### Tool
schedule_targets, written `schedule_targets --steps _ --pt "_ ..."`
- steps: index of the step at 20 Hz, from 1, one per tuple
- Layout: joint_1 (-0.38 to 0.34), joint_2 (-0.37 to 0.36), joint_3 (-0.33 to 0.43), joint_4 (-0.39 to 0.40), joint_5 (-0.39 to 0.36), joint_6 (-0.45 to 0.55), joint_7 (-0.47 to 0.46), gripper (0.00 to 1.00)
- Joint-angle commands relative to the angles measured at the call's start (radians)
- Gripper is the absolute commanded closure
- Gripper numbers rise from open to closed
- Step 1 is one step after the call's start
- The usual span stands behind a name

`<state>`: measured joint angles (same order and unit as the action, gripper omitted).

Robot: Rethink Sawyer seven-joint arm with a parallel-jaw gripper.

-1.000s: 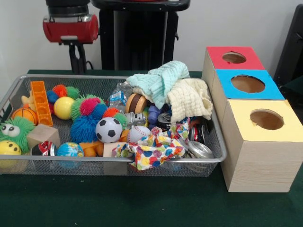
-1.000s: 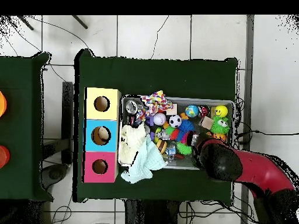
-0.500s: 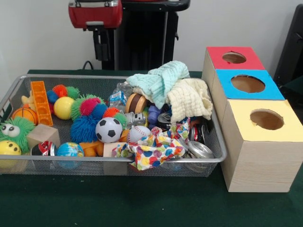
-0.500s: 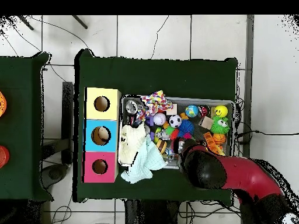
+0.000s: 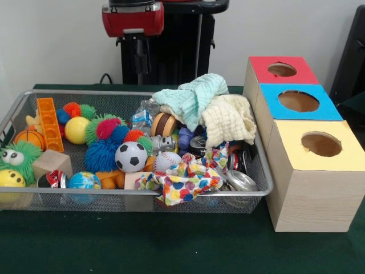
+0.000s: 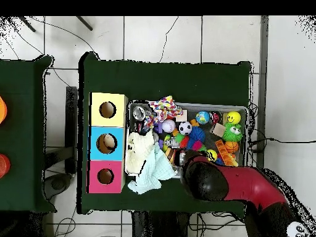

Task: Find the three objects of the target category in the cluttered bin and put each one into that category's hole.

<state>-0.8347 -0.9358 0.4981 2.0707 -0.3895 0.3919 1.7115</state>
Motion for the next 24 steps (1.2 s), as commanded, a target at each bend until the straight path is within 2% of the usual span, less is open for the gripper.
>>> schedule_targets --steps 1,12,19,22,24 --pt "-0.021 0.017 0.043 0.028 0.023 0.045 0.015 1.00" --pt "-0.101 0.027 0.109 0.025 0.050 0.084 -0.042 1.00" --pt "-0.151 -0.011 0.159 -0.012 0.088 0.187 -0.103 1.00" --pt "-0.161 -0.003 0.162 -0.050 0.070 0.219 -0.130 1.00" --pt "-0.152 -0.006 0.150 -0.097 0.019 0.233 -0.162 1.00"
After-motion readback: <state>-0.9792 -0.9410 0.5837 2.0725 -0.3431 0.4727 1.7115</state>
